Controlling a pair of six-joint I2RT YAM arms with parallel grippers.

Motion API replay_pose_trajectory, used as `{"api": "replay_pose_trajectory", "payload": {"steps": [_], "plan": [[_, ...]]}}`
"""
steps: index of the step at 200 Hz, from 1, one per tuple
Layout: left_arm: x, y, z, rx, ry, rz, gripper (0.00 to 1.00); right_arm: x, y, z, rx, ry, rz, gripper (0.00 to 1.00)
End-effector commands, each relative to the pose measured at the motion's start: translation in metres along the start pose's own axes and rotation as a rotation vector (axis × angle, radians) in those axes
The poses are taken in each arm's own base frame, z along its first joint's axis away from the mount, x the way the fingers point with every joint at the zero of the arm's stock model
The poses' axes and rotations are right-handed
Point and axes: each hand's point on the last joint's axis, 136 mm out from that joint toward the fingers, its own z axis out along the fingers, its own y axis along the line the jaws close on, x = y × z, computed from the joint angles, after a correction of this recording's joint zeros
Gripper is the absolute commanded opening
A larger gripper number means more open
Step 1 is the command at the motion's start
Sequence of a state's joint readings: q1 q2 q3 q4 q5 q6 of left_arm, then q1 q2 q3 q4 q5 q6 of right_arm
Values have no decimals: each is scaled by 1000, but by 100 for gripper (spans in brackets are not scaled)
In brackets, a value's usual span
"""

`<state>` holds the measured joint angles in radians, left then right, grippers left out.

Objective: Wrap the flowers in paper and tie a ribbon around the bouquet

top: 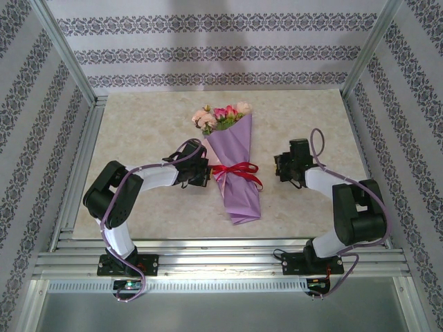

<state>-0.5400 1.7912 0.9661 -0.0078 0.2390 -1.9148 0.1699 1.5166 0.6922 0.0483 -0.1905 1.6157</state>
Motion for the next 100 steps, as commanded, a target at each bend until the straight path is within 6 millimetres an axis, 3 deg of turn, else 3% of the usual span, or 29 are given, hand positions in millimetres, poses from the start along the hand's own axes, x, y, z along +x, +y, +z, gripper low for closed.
{"api": "replay_pose_trajectory", "payload": {"steps": [1, 24, 40, 100], "plan": [[5, -19, -13, 62, 15, 10, 3, 36, 12, -7, -17, 59, 9, 40], [9, -23, -17, 73, 28, 21, 10, 73, 16, -4, -7, 118, 14, 44], [9, -22, -19, 70, 32, 21, 15, 86, 18, -3, 3, 132, 9, 46], [7, -17, -25, 73, 30, 19, 44, 88, 22, 17, 35, 160, -10, 49]]}}
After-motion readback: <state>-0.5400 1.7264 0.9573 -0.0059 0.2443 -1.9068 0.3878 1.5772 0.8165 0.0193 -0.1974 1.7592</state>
